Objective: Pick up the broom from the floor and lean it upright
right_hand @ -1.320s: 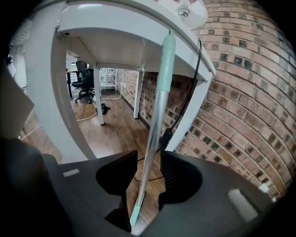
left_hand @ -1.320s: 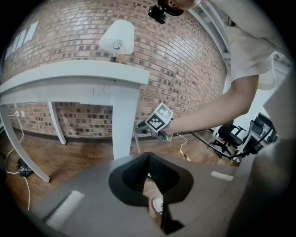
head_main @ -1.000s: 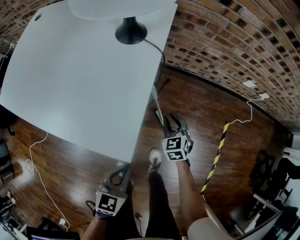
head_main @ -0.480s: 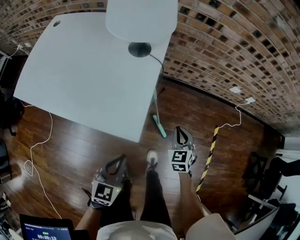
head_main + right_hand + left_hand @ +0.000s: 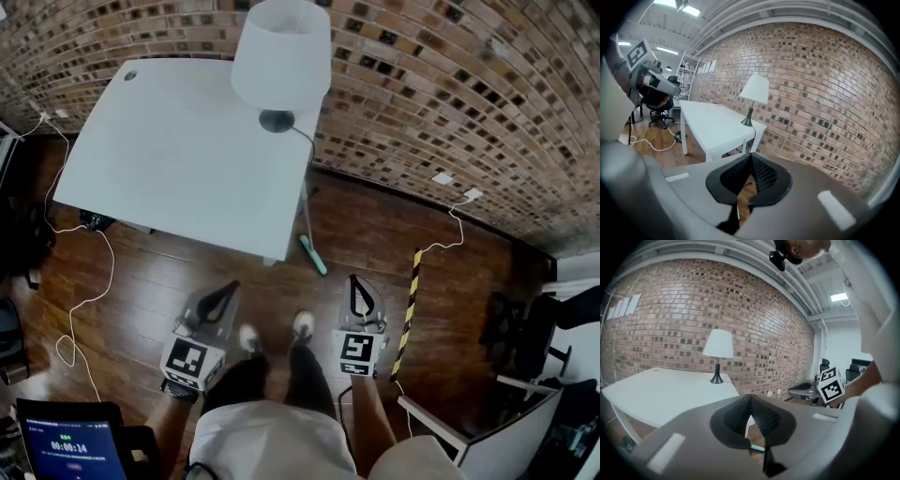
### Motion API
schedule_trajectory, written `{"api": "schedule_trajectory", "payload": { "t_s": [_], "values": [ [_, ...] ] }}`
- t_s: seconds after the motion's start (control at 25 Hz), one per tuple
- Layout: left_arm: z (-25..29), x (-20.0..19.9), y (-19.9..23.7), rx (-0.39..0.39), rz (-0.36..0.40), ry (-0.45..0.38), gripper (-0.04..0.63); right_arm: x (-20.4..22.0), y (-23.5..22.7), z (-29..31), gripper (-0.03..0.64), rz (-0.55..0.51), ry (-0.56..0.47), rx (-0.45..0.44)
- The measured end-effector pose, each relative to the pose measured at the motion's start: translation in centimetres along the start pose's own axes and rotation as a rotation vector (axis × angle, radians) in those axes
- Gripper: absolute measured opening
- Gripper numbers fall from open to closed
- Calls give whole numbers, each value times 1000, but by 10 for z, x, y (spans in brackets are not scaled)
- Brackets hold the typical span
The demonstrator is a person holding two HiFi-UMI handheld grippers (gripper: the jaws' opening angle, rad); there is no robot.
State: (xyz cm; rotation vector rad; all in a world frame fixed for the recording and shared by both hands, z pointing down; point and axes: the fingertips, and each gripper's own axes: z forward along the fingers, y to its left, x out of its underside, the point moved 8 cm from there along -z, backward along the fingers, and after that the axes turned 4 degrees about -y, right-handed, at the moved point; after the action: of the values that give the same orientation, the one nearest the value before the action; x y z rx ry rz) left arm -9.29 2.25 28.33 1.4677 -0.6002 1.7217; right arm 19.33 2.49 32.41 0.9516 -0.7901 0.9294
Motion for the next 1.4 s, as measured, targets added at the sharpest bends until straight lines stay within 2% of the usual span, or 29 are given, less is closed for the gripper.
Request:
{"api": "schedule_trajectory", "payload": {
  "t_s": [0.16, 0.28, 0.52, 0.68, 0.88, 1.0, 1.12, 1.4],
  "values": [
    [-7, -35, 0, -13, 63, -41, 0, -52, -16, -22, 14, -11, -103, 19],
    [-9, -60, -11, -17, 112, -67, 0, -86, -31, -38, 14, 31, -191, 23],
    [-13, -119, -33, -65, 185, -142, 0, -143, -53, -68, 13, 78, -296, -54],
    [-8, -129, -33, -99, 206, -177, 0, -145, -62, -69, 14, 128, -321, -76],
    [-8, -138, -36, -115, 208, -199, 0, -156, -67, -72, 12, 133, -355, -80],
    [-13, -141, -38, -131, 194, -230, 0, -165, -69, -76, 12, 141, -386, -73],
    [-22, -142, -37, -143, 173, -257, 0, -167, -66, -78, 12, 135, -370, -77],
    [-39, -134, -29, -128, 156, -209, 0, -162, -52, -89, 12, 141, -311, -81]
  ]
}}
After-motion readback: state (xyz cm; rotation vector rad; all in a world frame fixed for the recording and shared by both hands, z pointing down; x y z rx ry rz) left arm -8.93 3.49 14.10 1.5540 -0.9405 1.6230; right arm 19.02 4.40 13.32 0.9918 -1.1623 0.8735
